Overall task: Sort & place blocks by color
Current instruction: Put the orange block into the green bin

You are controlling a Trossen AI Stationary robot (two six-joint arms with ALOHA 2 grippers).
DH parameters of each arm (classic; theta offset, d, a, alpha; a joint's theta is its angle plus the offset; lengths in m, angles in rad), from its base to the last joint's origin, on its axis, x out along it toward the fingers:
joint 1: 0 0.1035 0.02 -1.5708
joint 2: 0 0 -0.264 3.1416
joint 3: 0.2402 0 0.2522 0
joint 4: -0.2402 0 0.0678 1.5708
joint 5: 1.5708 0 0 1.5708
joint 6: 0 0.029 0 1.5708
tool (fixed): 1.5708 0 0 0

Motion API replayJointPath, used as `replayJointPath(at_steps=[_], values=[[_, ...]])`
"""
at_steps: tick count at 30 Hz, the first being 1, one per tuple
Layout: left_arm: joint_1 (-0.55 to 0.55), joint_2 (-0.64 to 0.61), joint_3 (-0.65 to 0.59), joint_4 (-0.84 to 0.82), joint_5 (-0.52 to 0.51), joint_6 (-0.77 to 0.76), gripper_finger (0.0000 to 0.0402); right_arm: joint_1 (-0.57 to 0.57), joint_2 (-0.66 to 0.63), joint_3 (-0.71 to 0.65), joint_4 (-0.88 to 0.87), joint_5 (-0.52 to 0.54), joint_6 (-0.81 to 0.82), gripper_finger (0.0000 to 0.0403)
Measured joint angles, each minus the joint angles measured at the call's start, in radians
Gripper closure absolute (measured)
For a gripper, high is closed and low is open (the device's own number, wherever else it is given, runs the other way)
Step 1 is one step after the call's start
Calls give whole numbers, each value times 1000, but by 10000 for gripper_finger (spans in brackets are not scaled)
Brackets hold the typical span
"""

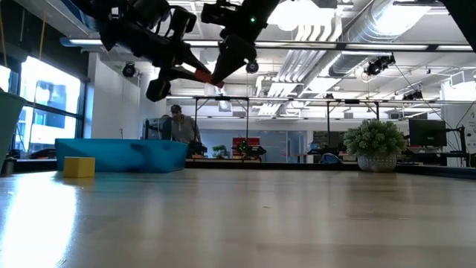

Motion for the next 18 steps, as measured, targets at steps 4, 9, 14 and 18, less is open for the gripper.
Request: replayJointPath(at_steps=[4,9,14,18], values=[[-1,0,0,-9,1,34,368,-1,0,0,1,-6,17,227],[-1,-5,-2,-78,-19,92,368,3,-1,0,0,-1,18,216],[-6,-50,-3,-184,-40,160,368,17,-3,0,-1,12,25,217],[-34,-122,-3,-283,-106,196,368,22,-3,0,-1,2,70,215]])
